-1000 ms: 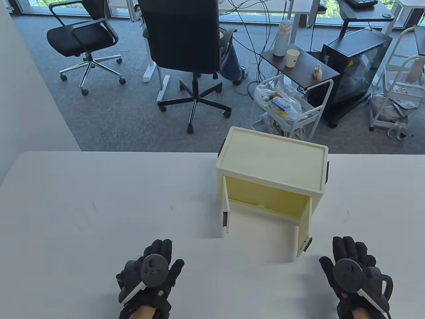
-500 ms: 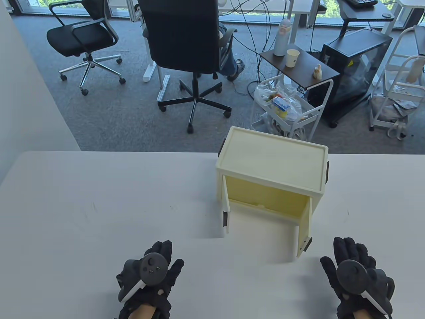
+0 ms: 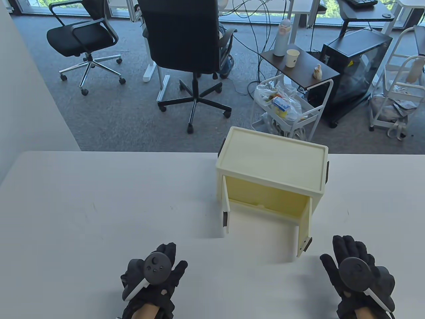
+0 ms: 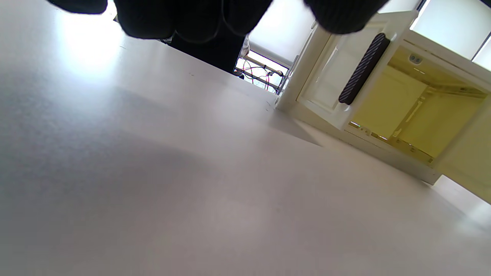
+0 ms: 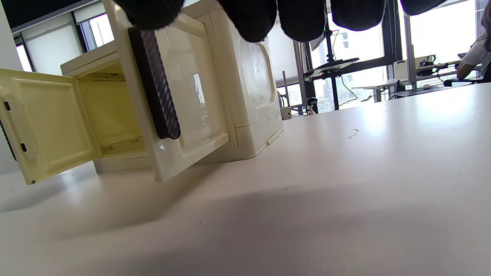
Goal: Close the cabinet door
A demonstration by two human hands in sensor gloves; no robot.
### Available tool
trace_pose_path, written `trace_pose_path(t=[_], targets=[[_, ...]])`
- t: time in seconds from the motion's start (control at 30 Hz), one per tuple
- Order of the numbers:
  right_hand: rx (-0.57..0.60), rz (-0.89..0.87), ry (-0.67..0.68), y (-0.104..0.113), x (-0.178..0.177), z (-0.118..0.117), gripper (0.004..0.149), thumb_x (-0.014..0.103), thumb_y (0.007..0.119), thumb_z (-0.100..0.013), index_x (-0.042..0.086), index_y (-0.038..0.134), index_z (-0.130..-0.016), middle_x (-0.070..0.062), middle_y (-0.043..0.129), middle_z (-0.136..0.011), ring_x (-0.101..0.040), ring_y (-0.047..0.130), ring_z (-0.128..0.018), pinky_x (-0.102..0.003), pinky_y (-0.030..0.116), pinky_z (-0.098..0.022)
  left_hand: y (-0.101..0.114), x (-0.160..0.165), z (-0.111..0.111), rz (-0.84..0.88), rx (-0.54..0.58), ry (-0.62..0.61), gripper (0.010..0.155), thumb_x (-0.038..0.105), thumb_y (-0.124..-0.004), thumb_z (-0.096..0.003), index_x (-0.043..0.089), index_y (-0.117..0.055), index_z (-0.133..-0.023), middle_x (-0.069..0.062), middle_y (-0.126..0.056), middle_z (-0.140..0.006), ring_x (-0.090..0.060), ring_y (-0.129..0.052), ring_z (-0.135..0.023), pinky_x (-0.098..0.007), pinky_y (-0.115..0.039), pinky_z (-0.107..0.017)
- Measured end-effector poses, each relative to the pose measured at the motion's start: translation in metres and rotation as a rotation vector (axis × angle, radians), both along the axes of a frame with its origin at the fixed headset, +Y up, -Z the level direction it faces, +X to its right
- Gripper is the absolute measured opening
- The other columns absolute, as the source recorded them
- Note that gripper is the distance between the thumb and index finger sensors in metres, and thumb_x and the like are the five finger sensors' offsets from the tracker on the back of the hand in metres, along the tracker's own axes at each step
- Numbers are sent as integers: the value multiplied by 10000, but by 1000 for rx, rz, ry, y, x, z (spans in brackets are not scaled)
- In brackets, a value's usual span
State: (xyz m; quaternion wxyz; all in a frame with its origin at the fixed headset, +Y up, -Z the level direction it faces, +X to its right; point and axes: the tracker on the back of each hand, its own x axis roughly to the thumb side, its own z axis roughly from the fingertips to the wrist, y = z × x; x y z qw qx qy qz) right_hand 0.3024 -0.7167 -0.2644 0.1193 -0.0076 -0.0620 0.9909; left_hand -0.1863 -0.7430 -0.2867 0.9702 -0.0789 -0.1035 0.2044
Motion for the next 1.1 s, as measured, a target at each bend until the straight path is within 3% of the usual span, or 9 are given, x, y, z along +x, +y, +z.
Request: trace_pose_path(t=[0.53, 0.9, 1.1], targets=[[6, -31, -2, 0, 2, -1, 711, 479, 595, -599, -9, 489, -1105, -345, 446, -1127, -648, 454, -972, -797, 449, -644, 6, 13, -9, 71, -5, -9, 706, 464, -626, -612, 7, -492, -1133, -339, -534, -1108, -600, -661, -979, -752, -554, -650], [16, -46, -4, 1, 4, -2, 710, 480, 594, -600, -9, 491, -1104, -346, 449, -1127, -649, 456, -971, -798, 450, -643, 34, 57, -51, 32, 31, -8, 657, 430, -679, -601, 20, -562, -1101, -294, -654, -1057, -527, -794, -911, -704, -639, -630], [14, -63, -9, 0, 8, -3, 711, 479, 595, -600, -12, 492, -1104, -348, 451, -1125, -651, 454, -970, -798, 450, -643, 32, 83, -74, 12, 32, -20, 652, 422, -694, -597, 20, -573, -1095, -284, -674, -1046, -511, -816, -898, -693, -655, -623]])
